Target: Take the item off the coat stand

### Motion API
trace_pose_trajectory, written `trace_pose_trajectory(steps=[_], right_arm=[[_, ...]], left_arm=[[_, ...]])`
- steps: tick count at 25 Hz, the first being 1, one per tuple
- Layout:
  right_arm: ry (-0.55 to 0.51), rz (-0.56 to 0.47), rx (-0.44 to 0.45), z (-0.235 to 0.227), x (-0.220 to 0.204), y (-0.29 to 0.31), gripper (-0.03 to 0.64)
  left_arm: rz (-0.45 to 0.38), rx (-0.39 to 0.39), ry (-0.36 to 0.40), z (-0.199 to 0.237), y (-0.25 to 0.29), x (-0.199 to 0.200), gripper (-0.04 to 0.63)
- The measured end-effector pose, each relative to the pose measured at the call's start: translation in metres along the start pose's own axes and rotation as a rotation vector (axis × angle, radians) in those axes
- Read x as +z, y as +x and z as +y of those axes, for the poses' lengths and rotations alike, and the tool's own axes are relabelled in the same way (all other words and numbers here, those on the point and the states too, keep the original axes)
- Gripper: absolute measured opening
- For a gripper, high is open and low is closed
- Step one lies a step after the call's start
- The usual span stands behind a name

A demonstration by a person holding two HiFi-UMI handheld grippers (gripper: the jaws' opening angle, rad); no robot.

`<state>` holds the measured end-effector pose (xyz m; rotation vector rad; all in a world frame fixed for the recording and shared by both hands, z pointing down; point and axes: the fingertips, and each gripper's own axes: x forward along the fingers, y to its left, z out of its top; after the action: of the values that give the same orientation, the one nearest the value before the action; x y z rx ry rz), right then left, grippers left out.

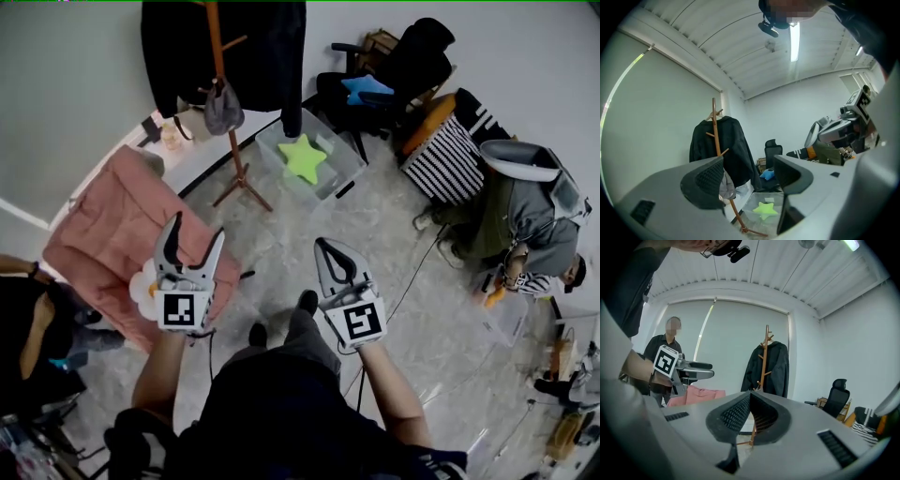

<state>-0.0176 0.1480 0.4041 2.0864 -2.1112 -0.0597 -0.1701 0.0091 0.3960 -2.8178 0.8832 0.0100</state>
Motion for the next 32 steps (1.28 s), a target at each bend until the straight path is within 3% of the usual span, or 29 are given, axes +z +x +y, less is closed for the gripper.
trace_pose_trajectory(steps=[11,16,23,32], right_arm=[[-0.017,0.009,0.213,-0.136,-0.016,0.115,0.018],[-0.023,0.01,0.266,-0.163,-0.026,0.174,0.018],[-0.014,0.032,0.259,-0.183,-0.033,0.248,0.018],[0.013,0.056,0.299,-0.205,-0.045,0.315,0.018]], left_arm=[[0.072,0.247,0.008,0.039,0.173,-0.024,0.327],[0.105,0.289,0.032,0.071,0.236,-0.056,0.327],[0.163,0.32,0.031,0.134,0.308,-0.111,0.327],[0.264,0.349,0.04,0.184,0.386,-0.187,0.327]])
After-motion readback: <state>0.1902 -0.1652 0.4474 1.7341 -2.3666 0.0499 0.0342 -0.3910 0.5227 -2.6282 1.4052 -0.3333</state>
